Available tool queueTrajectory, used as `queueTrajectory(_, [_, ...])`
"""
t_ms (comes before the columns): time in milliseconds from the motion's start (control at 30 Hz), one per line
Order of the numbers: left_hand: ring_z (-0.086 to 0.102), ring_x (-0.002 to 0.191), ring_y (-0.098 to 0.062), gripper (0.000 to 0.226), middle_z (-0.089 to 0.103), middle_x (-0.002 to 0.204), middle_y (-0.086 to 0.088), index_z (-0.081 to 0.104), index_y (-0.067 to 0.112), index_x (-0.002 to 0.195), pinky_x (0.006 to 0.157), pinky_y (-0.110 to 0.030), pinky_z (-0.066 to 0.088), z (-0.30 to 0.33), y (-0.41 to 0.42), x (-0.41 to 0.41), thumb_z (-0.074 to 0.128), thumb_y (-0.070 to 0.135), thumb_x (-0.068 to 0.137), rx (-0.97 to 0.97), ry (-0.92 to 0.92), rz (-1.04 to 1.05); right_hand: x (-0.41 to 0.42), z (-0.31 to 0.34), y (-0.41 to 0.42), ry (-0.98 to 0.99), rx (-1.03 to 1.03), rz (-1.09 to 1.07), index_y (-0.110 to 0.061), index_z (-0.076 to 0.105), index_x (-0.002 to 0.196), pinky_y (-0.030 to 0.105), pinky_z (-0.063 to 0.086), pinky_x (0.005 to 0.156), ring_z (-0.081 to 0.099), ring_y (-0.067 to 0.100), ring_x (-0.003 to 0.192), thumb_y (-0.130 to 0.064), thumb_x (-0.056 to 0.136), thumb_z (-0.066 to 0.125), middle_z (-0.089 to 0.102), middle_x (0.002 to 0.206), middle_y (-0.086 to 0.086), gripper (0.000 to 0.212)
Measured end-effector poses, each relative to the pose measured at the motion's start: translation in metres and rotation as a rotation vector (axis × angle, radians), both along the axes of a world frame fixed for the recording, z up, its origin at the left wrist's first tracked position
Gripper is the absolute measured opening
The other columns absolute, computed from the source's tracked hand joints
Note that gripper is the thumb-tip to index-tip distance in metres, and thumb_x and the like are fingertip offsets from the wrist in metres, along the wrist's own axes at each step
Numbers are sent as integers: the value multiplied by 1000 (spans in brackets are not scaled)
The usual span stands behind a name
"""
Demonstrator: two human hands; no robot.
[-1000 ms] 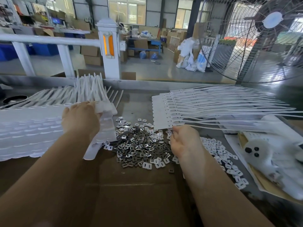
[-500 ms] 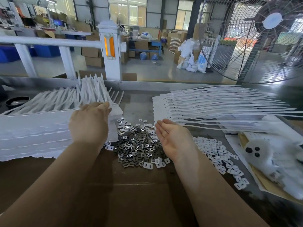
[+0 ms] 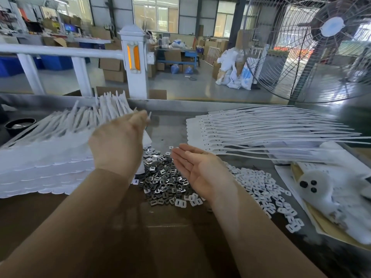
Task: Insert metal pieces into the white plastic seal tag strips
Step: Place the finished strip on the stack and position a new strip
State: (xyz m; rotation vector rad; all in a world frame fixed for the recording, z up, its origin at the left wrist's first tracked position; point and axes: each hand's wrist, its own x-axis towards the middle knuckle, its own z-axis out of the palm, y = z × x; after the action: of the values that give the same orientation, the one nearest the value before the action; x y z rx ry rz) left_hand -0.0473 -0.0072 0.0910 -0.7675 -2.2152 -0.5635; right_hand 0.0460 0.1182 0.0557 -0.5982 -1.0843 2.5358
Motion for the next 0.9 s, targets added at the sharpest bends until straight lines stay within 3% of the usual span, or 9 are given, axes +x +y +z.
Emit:
queueTrajectory(67, [62, 55, -28, 18, 72, 84, -9, 72, 14, 98, 47, -26, 40, -14, 3, 17, 58, 14, 86, -138, -5, -28, -3, 1, -2, 7, 22, 37, 2, 55, 114, 29, 57, 73, 68, 25, 93, -1, 95, 44, 69, 103, 19, 21])
queueTrajectory(133, [70, 74, -26, 30, 73, 94, -8, 72, 10, 99, 60, -32, 53, -34, 7, 29, 75, 2, 70, -207, 42, -73, -5, 1, -3, -12, 54, 95, 2, 55, 114, 30, 57, 69, 69, 24, 85, -12, 98, 44, 70, 96, 17, 24])
queueTrajectory(200, [68, 93, -30, 40, 70, 102, -14, 71, 5, 103, 79, -42, 54, -47, 9, 35, 75, -6, 65, -215, 36, -133, -7, 3, -5, -42, 89, 167, 0, 58, 109, 27, 55, 63, 70, 20, 74, -23, 99, 43, 71, 84, 12, 30])
queueTrajectory(300, [64, 101, -35, 49, 67, 110, -19, 69, 3, 108, 87, -50, 49, -57, 8, 40, 75, -11, 61, -214, 27, -158, -12, 5, -4, -92, 121, 187, -2, 61, 96, 26, 55, 57, 69, 19, 66, -31, 97, 45, 71, 77, 9, 34])
queueTrajectory(433, [65, 98, -36, 58, 66, 108, -21, 69, -1, 106, 82, -53, 51, -58, 3, 41, 78, -16, 51, -210, 29, -198, -22, 8, -11, -178, 192, 184, -6, 68, 86, 23, 52, 50, 64, 15, 55, -20, 90, 57, 69, 67, 5, 18])
queueTrajectory(533, [65, 99, -36, 49, 67, 108, -20, 68, -3, 105, 81, -51, 54, -59, 2, 43, 77, -14, 58, -181, -1, -253, -27, 8, -15, -230, 214, 159, -5, 71, 94, 22, 49, 49, 61, 14, 57, -10, 83, 64, 66, 69, 5, 14])
queueTrajectory(600, [69, 86, -33, 40, 69, 104, -17, 69, -2, 98, 66, -42, 57, -59, 1, 43, 78, -11, 60, -128, -55, -277, -30, 9, -16, -234, 193, 148, -6, 69, 88, 23, 50, 50, 60, 14, 57, -7, 81, 63, 65, 65, 4, 10])
queueTrajectory(700, [63, 53, -34, 40, 63, 103, -17, 64, -2, 97, 39, -35, 47, -53, 1, 43, 76, -15, 61, -29, -228, -310, -31, 8, -17, -276, 150, 102, -8, 62, 75, 26, 50, 52, 57, 18, 56, -3, 81, 58, 59, 59, 5, 9])
queueTrajectory(900, [57, 49, -32, 39, 59, 94, -14, 61, 3, 96, 37, -31, 44, -51, 4, 42, 75, -13, 63, -9, -181, -343, -29, 5, -17, -207, 266, 81, -7, 63, 86, 29, 51, 58, 59, 22, 65, 9, 85, 55, 62, 77, 13, 18])
